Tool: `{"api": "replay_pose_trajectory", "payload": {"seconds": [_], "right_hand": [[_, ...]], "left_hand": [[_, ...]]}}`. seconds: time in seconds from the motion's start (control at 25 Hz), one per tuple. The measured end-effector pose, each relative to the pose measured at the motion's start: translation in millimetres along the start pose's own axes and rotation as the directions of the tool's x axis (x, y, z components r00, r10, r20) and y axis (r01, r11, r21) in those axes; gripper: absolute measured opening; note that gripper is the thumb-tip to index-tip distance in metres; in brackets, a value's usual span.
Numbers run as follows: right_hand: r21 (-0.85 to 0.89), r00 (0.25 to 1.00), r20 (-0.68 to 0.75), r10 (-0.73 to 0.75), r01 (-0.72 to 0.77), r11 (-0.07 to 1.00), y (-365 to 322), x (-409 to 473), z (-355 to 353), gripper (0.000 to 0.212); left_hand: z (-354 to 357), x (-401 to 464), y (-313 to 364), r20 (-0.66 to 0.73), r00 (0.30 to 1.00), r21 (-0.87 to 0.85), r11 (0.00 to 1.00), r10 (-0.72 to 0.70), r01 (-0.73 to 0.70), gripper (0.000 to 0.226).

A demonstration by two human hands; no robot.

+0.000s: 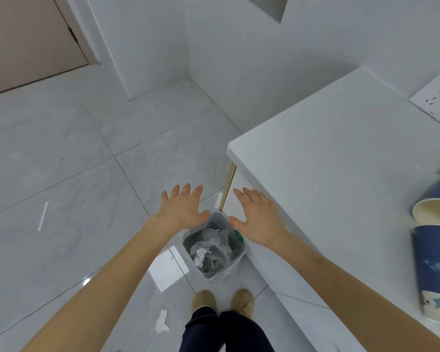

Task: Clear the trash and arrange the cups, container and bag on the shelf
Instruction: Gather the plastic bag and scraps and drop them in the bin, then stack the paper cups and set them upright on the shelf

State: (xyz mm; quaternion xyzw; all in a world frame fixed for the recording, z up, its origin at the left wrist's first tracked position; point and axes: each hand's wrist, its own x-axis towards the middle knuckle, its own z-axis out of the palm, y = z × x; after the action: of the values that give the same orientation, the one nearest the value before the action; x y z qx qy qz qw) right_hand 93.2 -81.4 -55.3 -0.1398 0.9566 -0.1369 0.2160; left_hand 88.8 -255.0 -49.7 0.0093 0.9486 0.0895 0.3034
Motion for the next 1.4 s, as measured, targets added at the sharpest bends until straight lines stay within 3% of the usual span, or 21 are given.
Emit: {"api": "replay_pose_trajectory", "payload": {"seconds": [0.56, 1.16, 1.4], "right_hand": [[0.024, 0.957, -0.250, 0.149, -0.148, 0.989, 34, -56, -84, 0.067], [0.131, 0.856, -0.331, 0.398, -0.375, 0.917, 216, -159, -125, 0.064], [0.173, 0.832, -0.353, 0.429, -0.392, 0.903, 273, -176, -135, 0.059]], "left_hand": [[-86, -25, 82, -0.146, 0.954, 0.168, 0.957, 0.262, -0.237, 0.073], [-60, -14, 297, -0.113, 0.823, 0.199, 0.825, 0.556, -0.529, 0.071], [-28, -6, 357, -0.096, 0.795, 0.078, 0.800, 0.599, -0.594, 0.063]]}}
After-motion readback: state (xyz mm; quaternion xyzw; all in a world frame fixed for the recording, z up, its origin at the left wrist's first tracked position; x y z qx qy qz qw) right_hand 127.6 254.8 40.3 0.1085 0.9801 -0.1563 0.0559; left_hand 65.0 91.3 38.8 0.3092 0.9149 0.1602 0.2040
